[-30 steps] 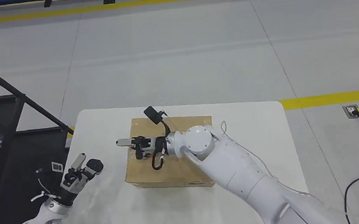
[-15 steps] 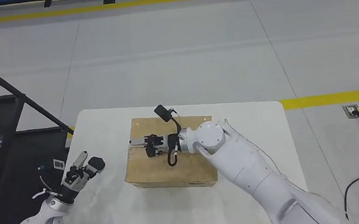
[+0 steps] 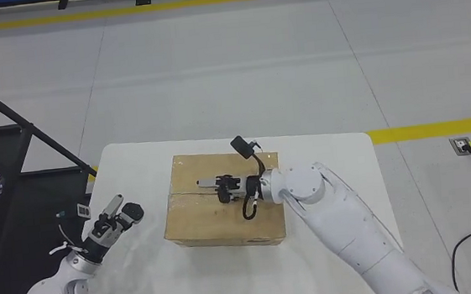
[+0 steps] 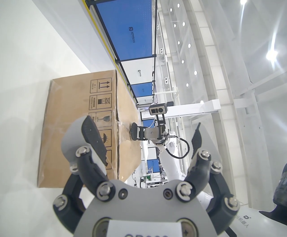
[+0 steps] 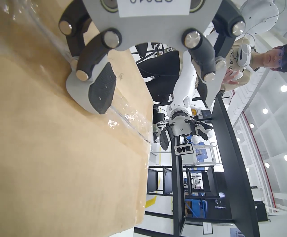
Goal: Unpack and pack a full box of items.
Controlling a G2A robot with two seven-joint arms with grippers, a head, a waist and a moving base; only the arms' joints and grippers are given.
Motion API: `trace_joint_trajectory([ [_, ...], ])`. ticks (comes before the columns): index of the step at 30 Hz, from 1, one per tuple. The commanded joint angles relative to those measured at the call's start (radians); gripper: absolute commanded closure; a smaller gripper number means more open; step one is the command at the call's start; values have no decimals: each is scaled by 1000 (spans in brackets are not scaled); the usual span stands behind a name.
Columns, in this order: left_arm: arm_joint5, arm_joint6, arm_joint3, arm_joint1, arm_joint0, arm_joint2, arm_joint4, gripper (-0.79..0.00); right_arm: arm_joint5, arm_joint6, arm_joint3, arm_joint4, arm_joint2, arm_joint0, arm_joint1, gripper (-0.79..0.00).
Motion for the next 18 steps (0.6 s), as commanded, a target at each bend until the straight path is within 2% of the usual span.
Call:
trace_joint_trajectory([
  [1, 2, 0, -1, 0, -1, 2, 2, -785, 49, -7, -73, -36, 38, -39, 18, -785],
  [9, 3, 1, -4, 1, -5, 3, 5, -785, 190, 10, -245, -132, 165, -149, 72, -785],
  [18, 1, -10, -1, 3, -7, -4, -2, -785, 231, 23, -389, -131, 339, -278, 120, -785],
])
